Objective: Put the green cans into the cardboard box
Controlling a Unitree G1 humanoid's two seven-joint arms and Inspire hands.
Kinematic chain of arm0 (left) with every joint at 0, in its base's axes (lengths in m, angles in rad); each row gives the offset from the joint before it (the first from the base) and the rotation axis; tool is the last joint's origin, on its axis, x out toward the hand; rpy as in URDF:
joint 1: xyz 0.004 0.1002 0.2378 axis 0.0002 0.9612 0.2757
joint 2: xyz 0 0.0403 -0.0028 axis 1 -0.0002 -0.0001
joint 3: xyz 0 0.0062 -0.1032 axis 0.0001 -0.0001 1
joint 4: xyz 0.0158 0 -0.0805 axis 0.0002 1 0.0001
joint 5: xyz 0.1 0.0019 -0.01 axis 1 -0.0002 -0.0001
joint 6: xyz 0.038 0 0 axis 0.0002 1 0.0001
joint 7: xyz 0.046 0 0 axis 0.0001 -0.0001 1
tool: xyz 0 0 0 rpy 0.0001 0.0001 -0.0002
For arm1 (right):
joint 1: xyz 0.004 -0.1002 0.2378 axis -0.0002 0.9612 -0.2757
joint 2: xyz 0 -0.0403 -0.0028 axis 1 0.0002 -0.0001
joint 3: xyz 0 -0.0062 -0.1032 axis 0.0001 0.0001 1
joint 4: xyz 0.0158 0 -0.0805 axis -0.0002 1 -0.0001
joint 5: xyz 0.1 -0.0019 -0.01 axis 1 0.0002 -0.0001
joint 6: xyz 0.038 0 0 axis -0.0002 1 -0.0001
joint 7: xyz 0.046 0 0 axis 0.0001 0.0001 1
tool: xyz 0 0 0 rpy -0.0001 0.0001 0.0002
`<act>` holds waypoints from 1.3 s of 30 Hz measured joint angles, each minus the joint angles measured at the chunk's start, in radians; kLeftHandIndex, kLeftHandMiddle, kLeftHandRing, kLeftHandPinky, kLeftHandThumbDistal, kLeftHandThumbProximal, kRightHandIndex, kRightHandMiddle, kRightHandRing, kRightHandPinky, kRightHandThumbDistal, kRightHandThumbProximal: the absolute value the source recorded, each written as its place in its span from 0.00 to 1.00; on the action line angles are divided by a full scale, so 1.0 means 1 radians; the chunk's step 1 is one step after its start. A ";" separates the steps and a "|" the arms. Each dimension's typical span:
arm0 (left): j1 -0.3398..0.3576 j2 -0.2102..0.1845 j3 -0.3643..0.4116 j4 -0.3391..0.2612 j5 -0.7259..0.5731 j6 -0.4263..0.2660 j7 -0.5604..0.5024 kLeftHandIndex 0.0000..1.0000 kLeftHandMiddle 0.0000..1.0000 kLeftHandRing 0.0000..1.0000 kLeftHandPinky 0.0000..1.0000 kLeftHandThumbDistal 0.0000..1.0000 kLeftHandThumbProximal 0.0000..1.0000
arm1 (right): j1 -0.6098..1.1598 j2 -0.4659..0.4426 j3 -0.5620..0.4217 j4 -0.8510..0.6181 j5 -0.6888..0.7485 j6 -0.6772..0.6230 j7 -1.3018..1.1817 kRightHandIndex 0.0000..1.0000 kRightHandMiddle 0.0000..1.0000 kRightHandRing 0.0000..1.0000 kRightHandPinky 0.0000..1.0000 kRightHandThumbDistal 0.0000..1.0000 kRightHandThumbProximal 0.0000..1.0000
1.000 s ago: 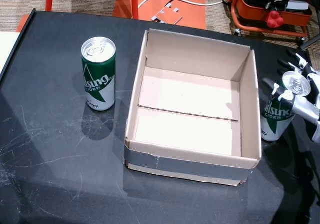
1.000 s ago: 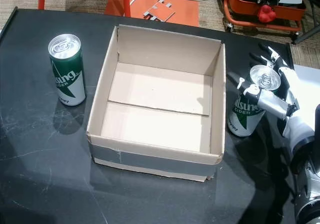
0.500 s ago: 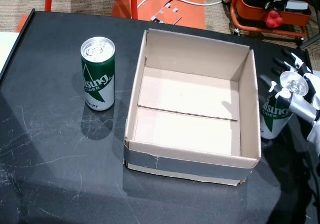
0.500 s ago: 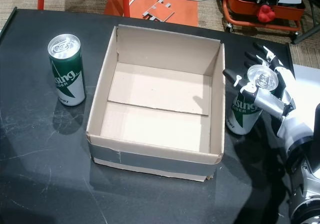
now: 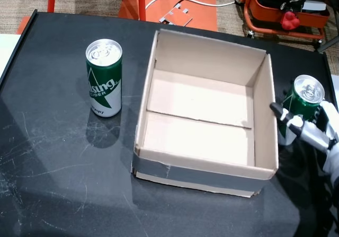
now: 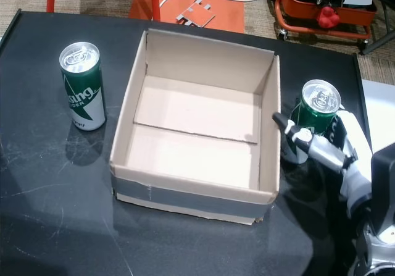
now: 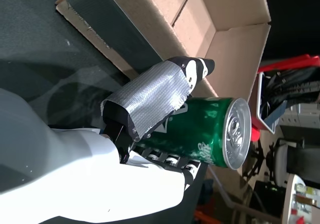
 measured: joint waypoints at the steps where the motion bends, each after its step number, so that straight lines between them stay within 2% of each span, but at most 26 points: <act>1: 0.000 0.000 -0.001 0.000 -0.005 0.008 0.000 0.61 0.69 0.85 0.72 1.00 0.49 | 0.002 0.000 -0.003 0.000 0.002 0.000 0.002 0.83 0.82 0.81 0.87 1.00 0.66; 5: 0.000 0.002 -0.002 0.000 -0.015 0.033 -0.007 0.60 0.68 0.85 0.71 1.00 0.45 | 0.007 0.000 -0.002 0.000 -0.005 -0.013 -0.010 0.79 0.79 0.79 0.84 1.00 0.66; 6: 0.000 0.002 -0.002 0.001 -0.017 0.036 -0.007 0.61 0.68 0.85 0.71 1.00 0.47 | 0.007 0.001 -0.003 0.000 -0.006 -0.015 -0.011 0.78 0.76 0.77 0.82 0.90 0.63; 8: 0.000 0.002 -0.001 0.001 -0.020 0.041 -0.005 0.60 0.67 0.84 0.70 1.00 0.57 | 0.007 0.007 -0.016 0.001 0.006 -0.016 -0.008 0.79 0.68 0.69 0.77 0.60 0.48; 9: 0.000 0.002 -0.001 0.000 -0.020 0.040 0.000 0.60 0.67 0.83 0.70 1.00 0.57 | 0.007 0.015 -0.031 0.002 0.026 -0.016 0.001 0.78 0.64 0.65 0.75 0.48 0.45; 10: 0.000 0.001 -0.001 0.000 -0.019 0.036 0.009 0.61 0.67 0.83 0.71 1.00 0.55 | 0.007 0.024 -0.052 0.004 0.047 -0.014 0.013 0.75 0.58 0.60 0.71 0.27 0.36; 11: 0.000 0.001 -0.001 0.000 -0.017 0.031 0.013 0.61 0.67 0.83 0.71 1.00 0.53 | 0.007 0.031 -0.065 0.005 0.065 -0.013 0.021 0.74 0.55 0.56 0.68 0.12 0.29; 12: 0.000 0.000 -0.001 0.000 -0.016 0.029 0.012 0.60 0.66 0.83 0.71 1.00 0.54 | 0.007 0.038 -0.083 0.006 0.084 -0.011 0.027 0.72 0.52 0.53 0.65 0.02 0.20; 15: 0.000 -0.002 -0.004 0.000 -0.011 0.022 0.012 0.61 0.66 0.82 0.72 1.00 0.49 | 0.007 0.043 -0.093 0.007 0.098 -0.010 0.012 0.68 0.49 0.49 0.60 0.00 0.01; 19: 0.000 -0.002 -0.014 0.018 -0.014 0.033 -0.016 0.63 0.67 0.82 0.72 1.00 0.44 | 0.007 0.043 -0.093 0.007 0.097 -0.010 -0.033 0.65 0.46 0.47 0.58 0.00 0.00; 23: 0.000 -0.002 -0.018 0.035 -0.014 0.034 -0.041 0.66 0.69 0.84 0.73 1.00 0.47 | 0.007 0.043 -0.091 0.007 0.094 -0.010 -0.066 0.62 0.46 0.47 0.57 0.00 0.00; 25: 0.000 0.000 -0.020 0.050 -0.014 0.035 -0.060 0.65 0.68 0.83 0.72 1.00 0.41 | 0.007 0.043 -0.090 0.007 0.090 -0.010 -0.081 0.62 0.46 0.47 0.57 0.00 0.00; 26: 0.000 0.000 -0.021 0.056 -0.014 0.035 -0.064 0.65 0.68 0.83 0.71 1.00 0.42 | 0.006 0.043 -0.090 0.007 0.090 -0.010 -0.084 0.62 0.46 0.47 0.57 0.00 0.00; 28: 0.000 0.000 -0.022 0.062 -0.014 0.035 -0.069 0.64 0.67 0.82 0.70 1.00 0.41 | 0.006 0.043 -0.089 0.007 0.089 -0.010 -0.091 0.58 0.46 0.47 0.56 0.00 0.00; 30: -0.001 -0.002 -0.022 0.061 -0.013 0.033 -0.067 0.65 0.68 0.83 0.71 1.00 0.44 | 0.005 0.043 -0.089 0.007 0.088 -0.009 -0.107 0.53 0.45 0.47 0.56 0.00 0.00; 33: -0.002 0.001 -0.024 0.066 -0.013 0.035 -0.078 0.67 0.70 0.84 0.71 0.98 0.39 | 0.004 0.043 -0.089 0.007 0.089 -0.007 -0.117 0.48 0.44 0.47 0.56 0.00 0.00; 34: -0.003 0.004 -0.024 0.073 -0.013 0.039 -0.085 0.67 0.70 0.83 0.70 0.95 0.37 | 0.003 0.043 -0.092 0.007 0.092 -0.003 -0.115 0.49 0.44 0.47 0.57 0.00 0.00; 35: -0.003 0.005 -0.026 0.079 -0.013 0.041 -0.092 0.67 0.70 0.83 0.69 0.89 0.31 | 0.000 0.043 -0.096 0.007 0.099 0.003 -0.108 0.52 0.45 0.47 0.57 0.00 0.00; 39: -0.005 0.006 -0.033 0.093 -0.014 0.057 -0.103 0.68 0.71 0.83 0.71 0.88 0.29 | -0.017 0.040 -0.118 0.006 0.123 0.001 -0.068 0.62 0.43 0.45 0.55 0.00 0.00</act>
